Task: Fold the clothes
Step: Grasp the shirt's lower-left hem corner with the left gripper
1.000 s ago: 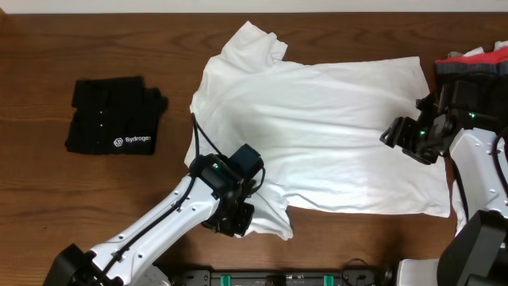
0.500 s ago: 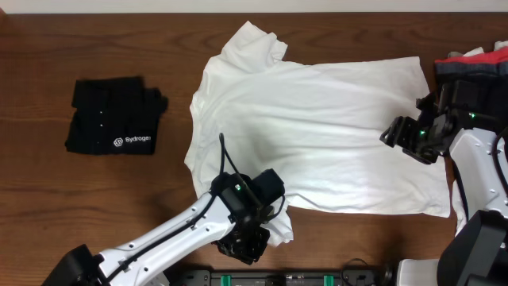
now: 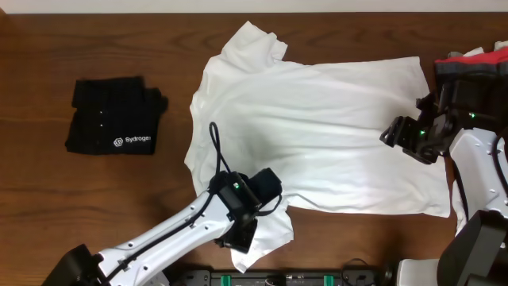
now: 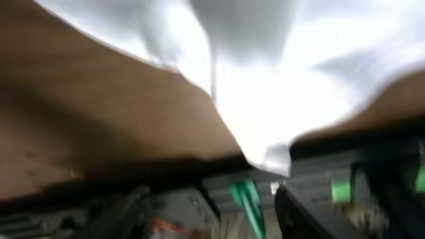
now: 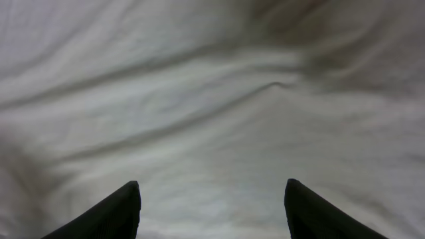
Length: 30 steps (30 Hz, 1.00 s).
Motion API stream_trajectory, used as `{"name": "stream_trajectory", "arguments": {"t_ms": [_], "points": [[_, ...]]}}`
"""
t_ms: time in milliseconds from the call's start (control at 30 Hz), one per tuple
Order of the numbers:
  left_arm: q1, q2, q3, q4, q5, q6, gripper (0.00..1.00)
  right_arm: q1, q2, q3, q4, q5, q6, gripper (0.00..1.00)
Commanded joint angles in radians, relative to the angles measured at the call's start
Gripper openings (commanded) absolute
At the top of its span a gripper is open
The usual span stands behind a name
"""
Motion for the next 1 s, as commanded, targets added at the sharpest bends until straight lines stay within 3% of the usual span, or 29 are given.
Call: {"name": "stream_trajectory", "arguments": {"t_ms": [0, 100, 233, 333, 567, 667, 733, 967], "points": [[0.026, 0.002, -0.04, 0.069, -0.11, -0.055, 0.62, 0.008, -0.004, 0.005, -0.005, 0.003, -0.014, 0.68], [0.041, 0.01, -0.084, 0.154, -0.079, -0.076, 0.59, 0.008, -0.004, 0.005, -0.009, 0.003, -0.014, 0.68], [0.046, 0.017, -0.148, 0.184, 0.003, -0.086, 0.47, 0.008, -0.004, 0.005, -0.022, 0.003, -0.014, 0.69], [0.046, 0.017, -0.196, 0.183, -0.032, -0.151, 0.43, 0.008, -0.004, 0.005, -0.026, 0.003, -0.014, 0.69], [0.055, 0.008, -0.206, 0.204, -0.172, -0.258, 0.44, 0.008, -0.004, 0.005, -0.026, 0.003, -0.014, 0.69], [0.084, 0.008, -0.206, 0.216, -0.163, -0.256, 0.44, 0.008, -0.004, 0.005, -0.026, 0.003, -0.014, 0.69], [0.104, 0.008, -0.206, 0.243, -0.135, -0.256, 0.51, 0.008, -0.004, 0.005, -0.026, 0.003, -0.014, 0.69], [0.225, 0.008, -0.206, 0.323, -0.058, -0.245, 0.55, 0.008, -0.004, 0.005, -0.03, 0.003, -0.014, 0.69]]}}
